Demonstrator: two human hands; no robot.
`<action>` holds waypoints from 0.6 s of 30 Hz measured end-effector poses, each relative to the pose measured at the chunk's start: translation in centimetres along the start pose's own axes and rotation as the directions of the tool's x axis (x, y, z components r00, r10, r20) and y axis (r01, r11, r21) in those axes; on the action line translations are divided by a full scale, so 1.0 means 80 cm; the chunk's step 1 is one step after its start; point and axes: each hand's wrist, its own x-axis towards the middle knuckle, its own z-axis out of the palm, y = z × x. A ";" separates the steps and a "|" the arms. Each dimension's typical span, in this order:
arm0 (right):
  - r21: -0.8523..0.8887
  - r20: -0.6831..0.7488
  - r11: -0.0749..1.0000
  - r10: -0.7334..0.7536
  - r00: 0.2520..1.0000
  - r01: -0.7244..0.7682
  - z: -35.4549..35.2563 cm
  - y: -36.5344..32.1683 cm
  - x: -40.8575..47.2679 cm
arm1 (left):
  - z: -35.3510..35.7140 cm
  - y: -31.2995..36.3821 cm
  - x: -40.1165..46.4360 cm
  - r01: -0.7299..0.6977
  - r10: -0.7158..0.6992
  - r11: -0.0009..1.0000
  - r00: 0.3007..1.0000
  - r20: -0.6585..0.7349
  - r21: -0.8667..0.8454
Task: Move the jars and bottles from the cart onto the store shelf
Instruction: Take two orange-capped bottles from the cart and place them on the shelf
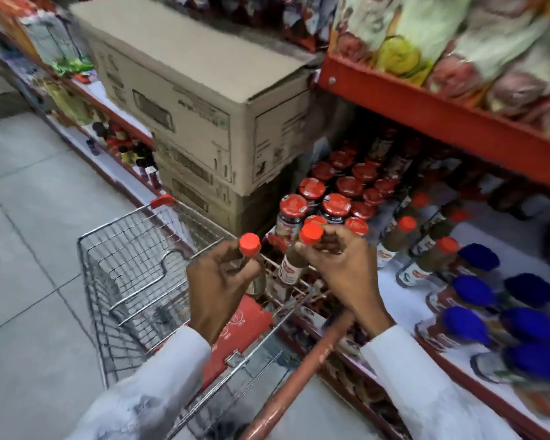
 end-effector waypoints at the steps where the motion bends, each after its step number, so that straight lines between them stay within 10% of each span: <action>1: 0.000 -0.051 1.000 -0.009 0.999 0.009 -0.018 -0.004 -0.002 | 0.011 0.015 0.002 -0.021 0.022 0.999 0.999 0.034 -0.041; 18: -0.094 -0.561 0.931 0.243 0.791 -0.353 -0.168 0.096 -0.020 | 0.226 0.102 0.008 -0.193 0.187 0.981 0.915 0.356 -0.019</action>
